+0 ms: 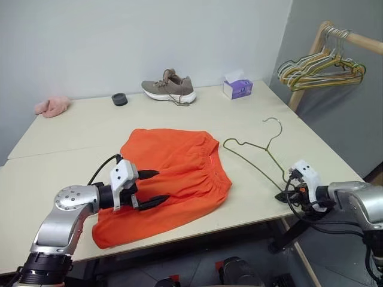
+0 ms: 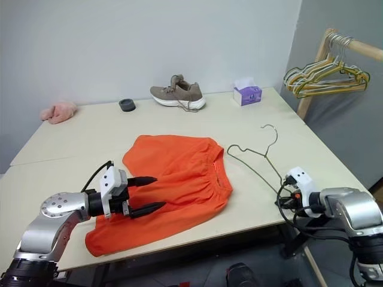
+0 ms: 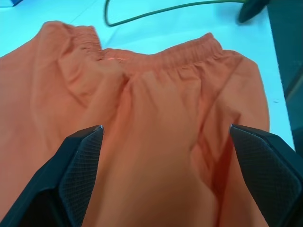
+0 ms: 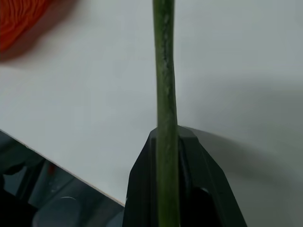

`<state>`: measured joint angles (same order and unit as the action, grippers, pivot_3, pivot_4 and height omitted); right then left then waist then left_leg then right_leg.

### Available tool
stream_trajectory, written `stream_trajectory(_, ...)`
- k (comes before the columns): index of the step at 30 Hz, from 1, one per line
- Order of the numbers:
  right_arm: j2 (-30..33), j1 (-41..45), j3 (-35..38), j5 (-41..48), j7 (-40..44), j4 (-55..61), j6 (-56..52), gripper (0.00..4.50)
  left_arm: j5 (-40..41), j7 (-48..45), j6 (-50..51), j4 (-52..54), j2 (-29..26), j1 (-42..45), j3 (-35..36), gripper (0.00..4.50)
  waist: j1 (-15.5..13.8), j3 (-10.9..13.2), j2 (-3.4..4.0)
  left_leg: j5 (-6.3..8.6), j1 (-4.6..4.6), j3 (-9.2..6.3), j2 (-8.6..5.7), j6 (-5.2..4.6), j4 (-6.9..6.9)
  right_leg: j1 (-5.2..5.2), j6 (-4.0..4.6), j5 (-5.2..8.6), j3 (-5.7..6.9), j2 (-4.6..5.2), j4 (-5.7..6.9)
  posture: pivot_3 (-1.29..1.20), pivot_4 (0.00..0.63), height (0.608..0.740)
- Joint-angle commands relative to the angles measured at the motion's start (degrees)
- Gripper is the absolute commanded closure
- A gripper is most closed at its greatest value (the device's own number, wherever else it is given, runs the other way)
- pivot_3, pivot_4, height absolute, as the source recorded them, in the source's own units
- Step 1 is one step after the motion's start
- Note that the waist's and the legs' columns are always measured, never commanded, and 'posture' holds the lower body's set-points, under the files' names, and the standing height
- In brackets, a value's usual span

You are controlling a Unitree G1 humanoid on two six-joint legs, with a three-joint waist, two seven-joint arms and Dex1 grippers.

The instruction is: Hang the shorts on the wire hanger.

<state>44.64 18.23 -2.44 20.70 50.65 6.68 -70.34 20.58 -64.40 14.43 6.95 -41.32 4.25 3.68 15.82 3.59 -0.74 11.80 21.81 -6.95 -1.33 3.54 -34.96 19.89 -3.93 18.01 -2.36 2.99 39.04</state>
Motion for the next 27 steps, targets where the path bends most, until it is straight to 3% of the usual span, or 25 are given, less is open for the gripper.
stream_trajectory(1, 0.55, 3.98, -2.67, 1.33, 0.88, -2.81, -2.03, 4.50, -0.13, 0.09, -1.16, 2.86, -0.48, 1.40, -0.71, 0.02, -0.17, 0.00, 0.00, 0.00, 0.01, 0.00, 0.00, 0.00, 0.00, 0.00, 0.00, 0.00, 0.01, 0.00, 0.00, -0.26, 0.000, 0.740)
stream_trajectory(7, 2.19, 7.56, -7.66, 1.40, 3.16, -5.75, -0.38, 4.50, 0.01, 1.17, -0.42, 4.41, -0.03, 1.50, -1.27, 0.02, -0.48, -0.01, -0.02, 0.01, 0.03, -0.02, 0.01, -0.01, 0.01, 0.00, 0.01, 0.01, 0.04, -0.01, -0.04, -0.24, 0.000, 0.740)
stream_trajectory(18, 4.23, 13.69, -8.89, 3.74, 8.85, -4.89, 3.16, 4.50, -0.11, 2.91, -0.30, 5.10, 0.03, 1.26, -1.15, 0.02, -0.70, 0.01, 0.01, 0.01, 0.04, -0.01, 0.01, -0.01, 0.01, 0.03, 0.00, 0.01, 0.02, -0.01, -0.04, -0.24, 0.000, 0.740)
stream_trajectory(27, 1.55, 17.31, -14.50, 0.00, 7.32, -10.83, 6.22, 4.50, -0.45, 3.35, -0.45, 4.96, -0.04, 1.62, -1.60, 0.02, -1.16, 0.01, 0.01, 0.01, 0.06, -0.01, 0.01, -0.01, 0.02, 0.06, 0.00, 0.01, 0.02, -0.01, -0.05, -0.24, 0.000, 0.740)
